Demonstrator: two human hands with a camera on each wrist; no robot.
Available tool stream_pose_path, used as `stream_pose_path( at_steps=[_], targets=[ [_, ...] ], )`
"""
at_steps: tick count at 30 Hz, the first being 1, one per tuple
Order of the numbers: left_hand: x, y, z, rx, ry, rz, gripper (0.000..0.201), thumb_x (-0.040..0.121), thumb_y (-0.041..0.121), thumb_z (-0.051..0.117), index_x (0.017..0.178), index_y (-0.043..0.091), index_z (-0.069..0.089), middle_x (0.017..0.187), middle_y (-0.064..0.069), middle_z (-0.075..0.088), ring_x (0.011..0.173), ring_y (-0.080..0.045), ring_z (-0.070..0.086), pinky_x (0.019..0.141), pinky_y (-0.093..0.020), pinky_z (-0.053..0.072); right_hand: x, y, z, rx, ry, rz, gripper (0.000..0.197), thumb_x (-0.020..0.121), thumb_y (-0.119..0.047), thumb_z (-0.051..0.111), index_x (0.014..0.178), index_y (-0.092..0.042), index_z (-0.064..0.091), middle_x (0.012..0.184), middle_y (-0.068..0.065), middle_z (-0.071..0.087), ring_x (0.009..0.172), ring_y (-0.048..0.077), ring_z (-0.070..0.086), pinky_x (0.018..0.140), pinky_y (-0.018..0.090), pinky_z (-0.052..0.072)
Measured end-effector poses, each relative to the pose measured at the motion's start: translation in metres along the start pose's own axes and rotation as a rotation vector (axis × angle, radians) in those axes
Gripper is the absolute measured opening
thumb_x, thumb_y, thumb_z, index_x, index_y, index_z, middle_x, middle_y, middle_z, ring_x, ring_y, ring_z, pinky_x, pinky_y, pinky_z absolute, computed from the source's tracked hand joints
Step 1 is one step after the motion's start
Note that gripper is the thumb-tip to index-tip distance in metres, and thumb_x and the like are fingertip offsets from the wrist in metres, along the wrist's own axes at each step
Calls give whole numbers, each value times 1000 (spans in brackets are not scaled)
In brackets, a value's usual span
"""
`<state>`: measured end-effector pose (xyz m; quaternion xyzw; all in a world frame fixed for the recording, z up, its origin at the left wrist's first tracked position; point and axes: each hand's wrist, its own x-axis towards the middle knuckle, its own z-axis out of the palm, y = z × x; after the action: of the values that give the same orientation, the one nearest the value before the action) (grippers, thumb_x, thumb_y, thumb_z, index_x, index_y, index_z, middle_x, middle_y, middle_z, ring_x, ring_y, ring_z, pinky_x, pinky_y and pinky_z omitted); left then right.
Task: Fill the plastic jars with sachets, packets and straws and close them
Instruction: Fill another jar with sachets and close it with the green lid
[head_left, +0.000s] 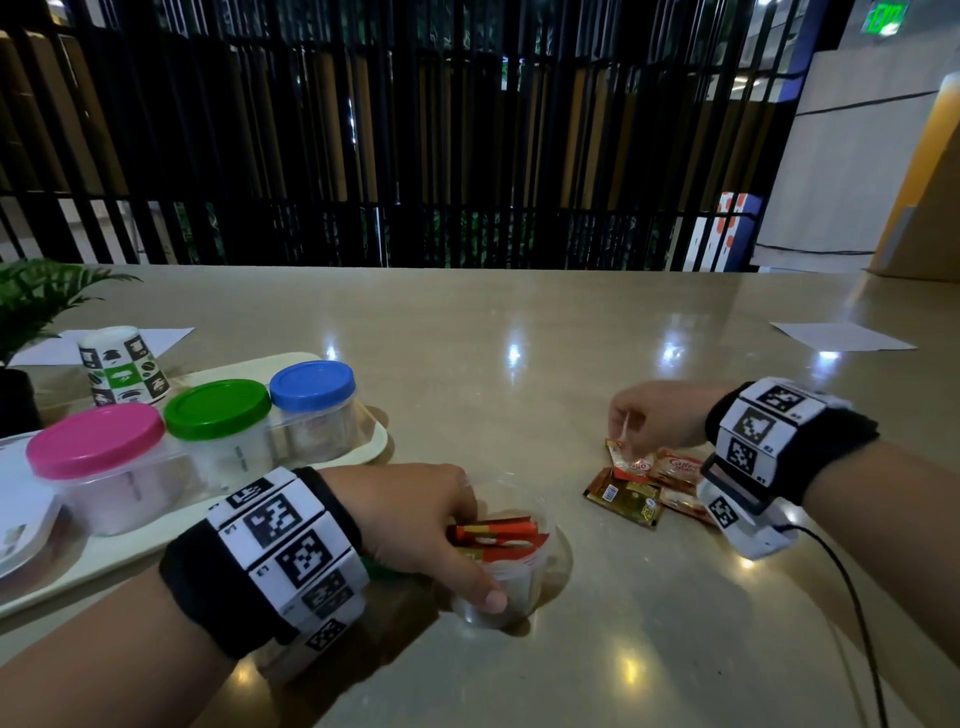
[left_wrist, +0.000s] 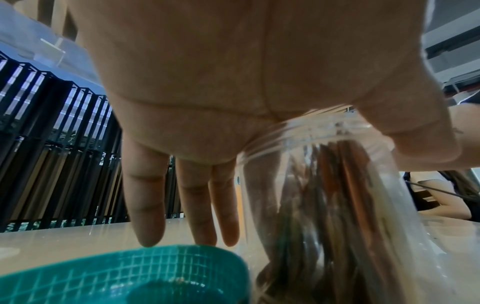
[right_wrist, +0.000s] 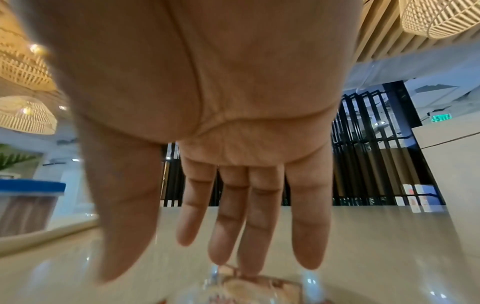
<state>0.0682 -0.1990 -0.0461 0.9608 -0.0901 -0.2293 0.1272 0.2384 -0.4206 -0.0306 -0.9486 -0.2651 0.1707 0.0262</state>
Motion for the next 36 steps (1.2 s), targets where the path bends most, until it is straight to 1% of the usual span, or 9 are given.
stream_pose_path(
  at_steps=[2, 4, 8, 12, 19, 25, 27, 32, 36],
  targets=[
    [0, 0, 0, -6, -5, -3, 70, 68, 73, 67, 115, 21, 65, 118, -4, 60, 107, -20, 58, 98, -43, 48, 1, 3, 7, -33, -97, 28, 38, 77, -28, 77, 109, -31, 57, 111, -9, 53, 102, 12, 52, 84, 28, 44],
    [0, 0, 0, -9, 2, 10, 78, 57, 81, 62, 111, 23, 66, 116, -4, 61, 105, -19, 59, 96, -43, 50, 0, 2, 13, -50, -157, 27, 58, 73, -30, 80, 123, -34, 52, 119, -9, 45, 109, 14, 47, 89, 31, 44],
    [1, -1, 1, -2, 7, 18, 88, 49, 85, 56, 112, 24, 66, 114, 3, 59, 103, -15, 58, 96, -40, 50, 3, 0, 23, -140, -188, 9, 78, 65, -41, 84, 131, -43, 41, 129, -6, 35, 121, 21, 41, 100, 43, 43],
    [2, -1, 1, 8, -5, 19, 78, 62, 77, 65, 117, 22, 64, 116, 4, 56, 105, -15, 56, 97, -40, 49, 2, -4, 27, -161, -156, -51, 62, 65, -40, 84, 115, -38, 48, 125, -6, 38, 110, 18, 45, 92, 38, 47],
    [1, -2, 2, 31, 10, 9, 94, 47, 87, 54, 118, 26, 62, 114, 14, 48, 104, -10, 52, 96, -37, 48, 2, -10, 28, -137, -134, -117, 43, 66, -35, 84, 98, -31, 56, 117, -5, 40, 101, 16, 46, 90, 38, 47],
    [1, -1, 1, 23, -2, 12, 81, 58, 80, 61, 116, 24, 64, 115, 10, 51, 104, -12, 54, 96, -39, 49, 0, -8, 29, -136, -128, -126, 50, 69, -35, 82, 110, -32, 54, 120, -6, 40, 104, 16, 46, 92, 38, 48],
    [1, 0, 1, 24, 8, 5, 84, 54, 83, 60, 115, 26, 64, 114, 12, 50, 104, -11, 53, 96, -38, 49, -1, -9, 29, -142, -118, -133, 50, 71, -32, 81, 113, -32, 54, 120, -5, 41, 105, 16, 47, 92, 36, 48],
    [0, 0, 0, 20, 3, 7, 78, 61, 78, 64, 118, 25, 63, 117, 11, 49, 106, -12, 52, 98, -38, 48, -4, -13, 29, -144, -52, -161, 36, 79, -18, 73, 107, -33, 56, 114, -8, 46, 102, 13, 49, 81, 27, 48],
    [0, 1, 0, 20, 9, 5, 70, 68, 72, 68, 118, 22, 64, 118, 9, 51, 106, -13, 53, 99, -39, 47, -9, -17, 31, -72, 44, -171, 29, 82, -15, 64, 105, -31, 55, 110, -7, 54, 97, 13, 55, 84, 31, 53]
  ],
)
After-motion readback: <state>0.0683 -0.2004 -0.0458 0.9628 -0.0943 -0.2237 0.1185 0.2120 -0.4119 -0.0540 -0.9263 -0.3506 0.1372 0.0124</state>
